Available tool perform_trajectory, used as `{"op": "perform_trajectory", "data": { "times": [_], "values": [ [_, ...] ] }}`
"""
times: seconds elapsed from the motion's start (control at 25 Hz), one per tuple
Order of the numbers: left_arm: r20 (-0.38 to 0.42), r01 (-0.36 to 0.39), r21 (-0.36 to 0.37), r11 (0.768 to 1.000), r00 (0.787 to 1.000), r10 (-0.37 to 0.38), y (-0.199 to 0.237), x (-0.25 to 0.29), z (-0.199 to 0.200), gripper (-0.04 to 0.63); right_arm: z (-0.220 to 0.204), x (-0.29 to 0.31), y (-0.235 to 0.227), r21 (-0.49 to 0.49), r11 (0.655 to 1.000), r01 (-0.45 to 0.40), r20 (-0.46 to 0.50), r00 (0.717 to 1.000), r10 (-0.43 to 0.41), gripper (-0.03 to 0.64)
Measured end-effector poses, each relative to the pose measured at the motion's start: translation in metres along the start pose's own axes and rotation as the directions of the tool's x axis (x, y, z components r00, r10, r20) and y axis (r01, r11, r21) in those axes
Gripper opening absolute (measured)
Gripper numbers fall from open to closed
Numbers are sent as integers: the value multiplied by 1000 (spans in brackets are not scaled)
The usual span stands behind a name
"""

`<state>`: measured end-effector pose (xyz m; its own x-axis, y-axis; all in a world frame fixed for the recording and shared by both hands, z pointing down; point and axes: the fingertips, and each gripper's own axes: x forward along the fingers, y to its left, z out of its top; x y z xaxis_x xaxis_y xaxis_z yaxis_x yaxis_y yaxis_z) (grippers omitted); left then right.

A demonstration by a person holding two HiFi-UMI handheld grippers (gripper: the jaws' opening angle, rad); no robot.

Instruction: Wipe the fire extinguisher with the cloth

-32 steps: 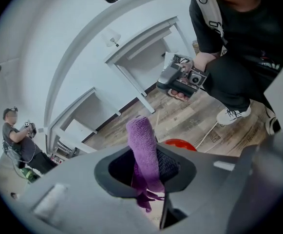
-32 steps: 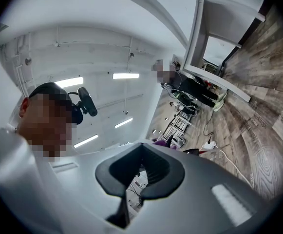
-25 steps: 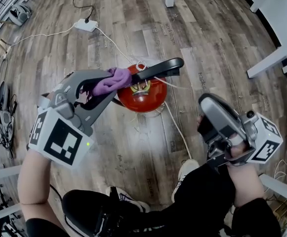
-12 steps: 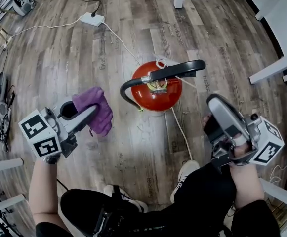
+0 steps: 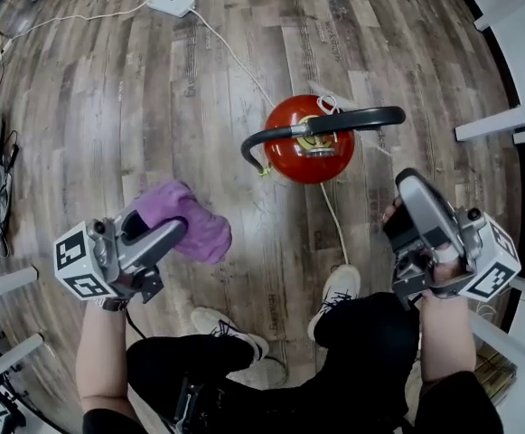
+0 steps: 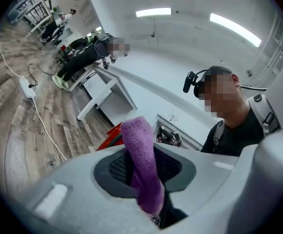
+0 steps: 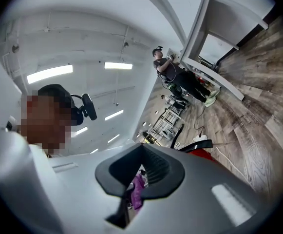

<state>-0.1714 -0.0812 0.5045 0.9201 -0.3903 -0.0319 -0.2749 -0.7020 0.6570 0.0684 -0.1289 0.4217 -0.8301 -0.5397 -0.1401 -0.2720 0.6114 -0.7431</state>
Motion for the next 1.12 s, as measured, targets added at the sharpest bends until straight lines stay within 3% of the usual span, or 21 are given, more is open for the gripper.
{"op": "perform_trajectory", "data": {
  "times": [0.2,0.36,0.56,0.84,0.96,1.12],
  "values": [
    [-9,-53,-159,986,999,52,-65,-2,5,87,6,5,55,64,995,76,-147,987,-66,3],
    [-36,-87,-287,954,996,80,-138,3,25,87,37,12,127,99,989,111,-227,970,-86,3],
    [-99,-46,-381,923,995,9,-235,11,78,87,88,32,221,100,985,140,-286,952,-106,3],
    [-90,74,-384,920,989,-117,-342,25,187,89,150,65,329,148,977,154,-259,959,-112,2],
    [-116,103,-350,931,982,-152,-375,18,223,88,161,81,372,185,970,155,-224,968,-112,2],
    [-134,136,-370,919,971,-198,-411,-10,255,89,160,93,426,190,967,170,-178,974,-137,2]
  ]
}}
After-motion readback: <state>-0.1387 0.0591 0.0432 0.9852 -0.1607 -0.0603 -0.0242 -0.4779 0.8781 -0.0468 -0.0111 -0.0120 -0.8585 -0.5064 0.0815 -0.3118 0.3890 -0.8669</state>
